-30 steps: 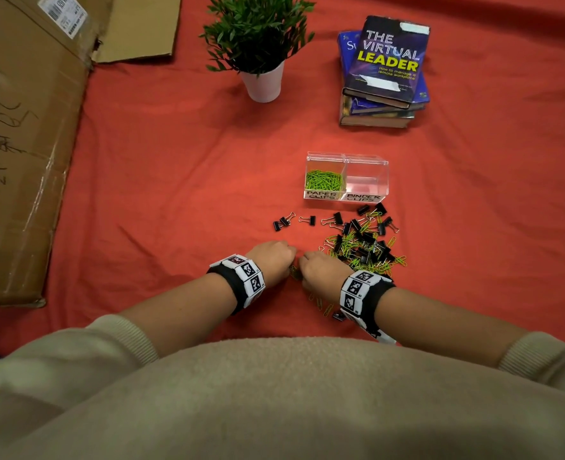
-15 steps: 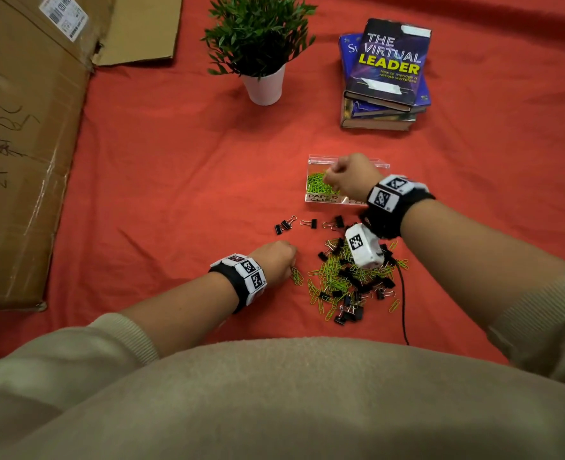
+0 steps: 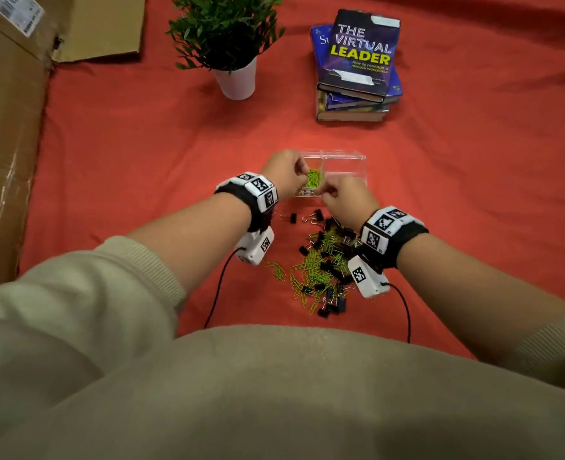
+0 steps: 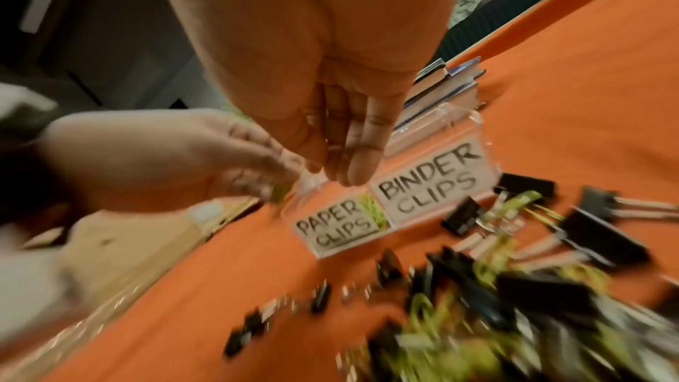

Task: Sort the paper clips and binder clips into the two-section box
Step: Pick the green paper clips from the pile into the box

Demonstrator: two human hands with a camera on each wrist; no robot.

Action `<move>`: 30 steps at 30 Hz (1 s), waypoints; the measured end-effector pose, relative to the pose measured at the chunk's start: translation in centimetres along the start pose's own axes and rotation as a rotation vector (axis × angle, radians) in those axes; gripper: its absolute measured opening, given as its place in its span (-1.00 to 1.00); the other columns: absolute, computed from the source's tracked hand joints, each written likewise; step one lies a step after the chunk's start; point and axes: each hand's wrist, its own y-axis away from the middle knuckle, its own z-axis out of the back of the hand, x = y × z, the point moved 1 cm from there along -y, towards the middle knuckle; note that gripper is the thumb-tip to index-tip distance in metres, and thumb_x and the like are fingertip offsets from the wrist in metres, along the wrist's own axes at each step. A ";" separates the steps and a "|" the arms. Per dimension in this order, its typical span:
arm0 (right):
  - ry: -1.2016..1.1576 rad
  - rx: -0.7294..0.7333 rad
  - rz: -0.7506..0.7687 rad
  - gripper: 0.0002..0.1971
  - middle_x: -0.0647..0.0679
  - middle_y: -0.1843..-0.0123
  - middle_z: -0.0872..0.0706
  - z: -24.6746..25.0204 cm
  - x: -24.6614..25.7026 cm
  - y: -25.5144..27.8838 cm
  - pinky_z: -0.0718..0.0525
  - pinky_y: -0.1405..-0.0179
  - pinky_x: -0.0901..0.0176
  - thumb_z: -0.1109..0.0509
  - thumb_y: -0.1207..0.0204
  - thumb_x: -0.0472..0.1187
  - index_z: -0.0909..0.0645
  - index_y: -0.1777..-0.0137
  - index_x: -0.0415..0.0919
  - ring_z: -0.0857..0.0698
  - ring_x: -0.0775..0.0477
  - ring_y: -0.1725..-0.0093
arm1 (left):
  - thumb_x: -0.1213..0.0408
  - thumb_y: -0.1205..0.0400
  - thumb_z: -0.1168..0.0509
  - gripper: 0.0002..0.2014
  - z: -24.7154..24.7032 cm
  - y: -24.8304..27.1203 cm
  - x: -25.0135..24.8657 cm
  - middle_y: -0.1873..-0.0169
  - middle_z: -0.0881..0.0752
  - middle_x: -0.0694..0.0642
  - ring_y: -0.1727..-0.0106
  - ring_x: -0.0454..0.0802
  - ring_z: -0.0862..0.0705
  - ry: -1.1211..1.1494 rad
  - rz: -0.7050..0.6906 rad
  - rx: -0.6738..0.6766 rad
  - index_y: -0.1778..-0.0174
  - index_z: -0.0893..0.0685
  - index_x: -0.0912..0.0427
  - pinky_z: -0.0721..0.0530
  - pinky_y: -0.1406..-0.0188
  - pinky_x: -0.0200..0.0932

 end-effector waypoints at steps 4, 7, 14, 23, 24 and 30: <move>0.214 0.285 0.110 -0.80 -0.10 -0.05 -0.74 -2.8 -1.0 3.4 -0.65 0.11 0.19 -0.28 -0.54 -0.29 -0.71 -0.07 -0.21 -0.70 -0.04 0.08 | 0.45 -0.54 -0.30 -0.89 -0.9 -1.5 -0.4 0.06 -0.76 0.21 0.03 0.13 -0.71 -0.106 0.009 0.011 0.07 -0.70 0.26 -0.64 0.00 -0.11; 0.317 0.320 0.150 -0.77 -0.16 -0.11 -0.63 -4.9 -1.3 4.4 -0.66 -0.08 -0.03 -0.32 -0.53 -0.22 -0.65 -0.14 -0.24 -0.61 -0.18 -0.15 | 0.36 -0.56 -0.37 -0.84 -1.4 -0.8 -0.1 -0.05 -0.72 0.19 -0.11 0.13 -0.67 -0.169 -0.035 0.014 -0.05 -0.68 0.24 -0.63 -0.15 -0.05; 0.359 0.238 0.119 -0.73 -0.21 -0.17 -0.58 -5.9 -1.2 3.6 -0.64 -0.07 -0.10 -0.28 -0.54 -0.25 -0.58 -0.21 -0.28 -0.54 -0.26 -0.27 | 0.34 -0.54 -0.34 -0.88 -1.6 5.2 2.0 0.00 -0.69 0.13 -0.04 0.08 -0.66 -0.227 -0.060 0.053 0.02 -0.68 0.16 -0.61 -0.04 -0.12; 0.429 0.441 0.440 -0.53 -0.11 -0.13 -0.62 -6.1 -1.3 5.4 -0.62 -0.15 -0.10 -0.20 -0.38 -0.55 -0.67 -0.22 -0.21 -0.54 -0.16 -0.21 | 0.09 -0.46 -0.42 -0.59 -4.9 12.6 7.1 -0.14 -0.55 0.14 -0.17 0.18 -0.63 -0.505 0.056 0.330 -0.18 -0.54 0.11 -0.66 -0.09 0.07; 0.456 0.443 0.484 -0.48 -0.09 -0.17 -0.63 -6.3 -1.5 5.7 -0.64 -0.15 -0.09 -0.21 -0.35 -0.56 -0.65 -0.27 -0.18 -0.56 -0.16 -0.21 | 0.08 -0.46 -0.43 -0.55 -5.2 12.9 7.1 -0.15 -0.53 0.14 -0.18 0.19 -0.62 -0.514 0.045 0.327 -0.22 -0.52 0.09 -0.66 -0.09 0.09; 0.565 0.415 0.563 -0.51 -0.14 -0.09 -0.65 -7.2 -2.3 6.2 -0.68 0.01 -0.08 -0.29 -0.37 -0.45 -0.65 -0.31 -0.15 -0.65 -0.24 -0.05 | 0.23 -0.55 -0.34 -0.61 -6.1 13.5 6.6 -0.19 -0.49 0.17 -0.21 0.23 -0.59 -0.575 -0.050 0.328 -0.30 -0.48 0.03 -0.62 -0.03 0.10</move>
